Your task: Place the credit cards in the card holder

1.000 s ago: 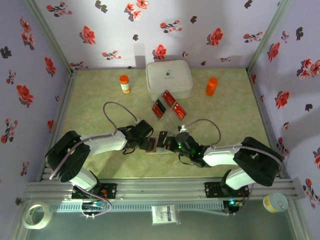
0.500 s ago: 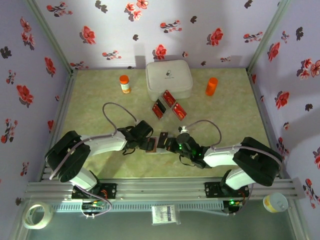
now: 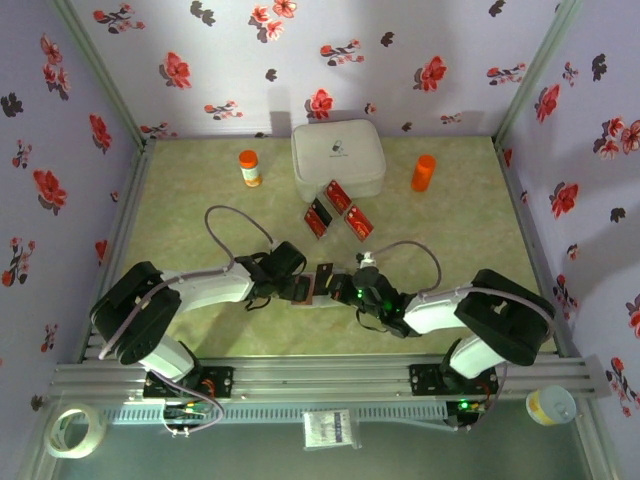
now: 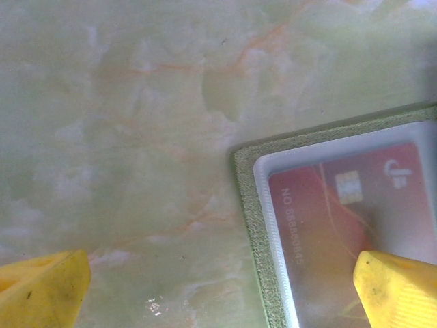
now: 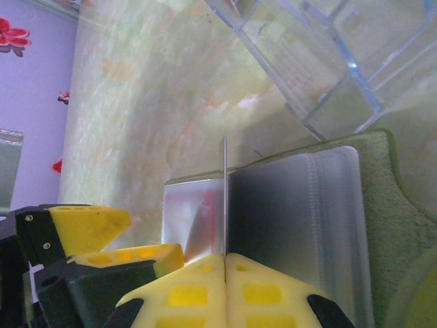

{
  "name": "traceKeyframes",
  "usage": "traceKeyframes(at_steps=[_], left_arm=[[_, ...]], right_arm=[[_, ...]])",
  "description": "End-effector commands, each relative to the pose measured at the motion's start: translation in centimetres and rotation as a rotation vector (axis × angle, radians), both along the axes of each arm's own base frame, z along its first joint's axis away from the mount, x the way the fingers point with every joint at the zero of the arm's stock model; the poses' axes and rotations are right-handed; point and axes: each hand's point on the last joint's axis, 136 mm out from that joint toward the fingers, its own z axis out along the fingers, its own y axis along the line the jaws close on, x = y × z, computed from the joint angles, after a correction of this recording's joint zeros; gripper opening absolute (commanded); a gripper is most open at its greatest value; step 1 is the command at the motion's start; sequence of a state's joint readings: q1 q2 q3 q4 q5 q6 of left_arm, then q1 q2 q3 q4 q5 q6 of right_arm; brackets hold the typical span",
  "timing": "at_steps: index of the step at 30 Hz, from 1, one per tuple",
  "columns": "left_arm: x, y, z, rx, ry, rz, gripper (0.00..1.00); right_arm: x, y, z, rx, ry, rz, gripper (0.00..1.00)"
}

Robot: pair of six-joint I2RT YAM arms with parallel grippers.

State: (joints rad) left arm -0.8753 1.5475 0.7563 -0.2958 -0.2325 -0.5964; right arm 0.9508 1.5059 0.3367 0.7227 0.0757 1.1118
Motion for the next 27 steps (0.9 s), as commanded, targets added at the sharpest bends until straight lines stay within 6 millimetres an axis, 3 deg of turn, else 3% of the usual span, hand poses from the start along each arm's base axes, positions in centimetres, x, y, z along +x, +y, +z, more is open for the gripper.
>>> traceKeyframes(at_steps=[1, 12, 27], left_arm=[[-1.2, 1.5, -1.2, 0.067, 0.038, 0.004, 1.0], [-0.9, 0.5, 1.5, -0.003, 0.006, -0.005, 1.0], [-2.9, 2.4, -0.8, 0.018, 0.047, 0.024, 1.0]], right_arm=[[-1.3, 0.0, -1.4, -0.01, 0.049, 0.033, 0.0], [-1.4, -0.1, -1.4, -0.001, 0.055, 0.029, 0.0], [-1.5, 0.0, -1.0, 0.027, 0.048, 0.032, 0.0]])
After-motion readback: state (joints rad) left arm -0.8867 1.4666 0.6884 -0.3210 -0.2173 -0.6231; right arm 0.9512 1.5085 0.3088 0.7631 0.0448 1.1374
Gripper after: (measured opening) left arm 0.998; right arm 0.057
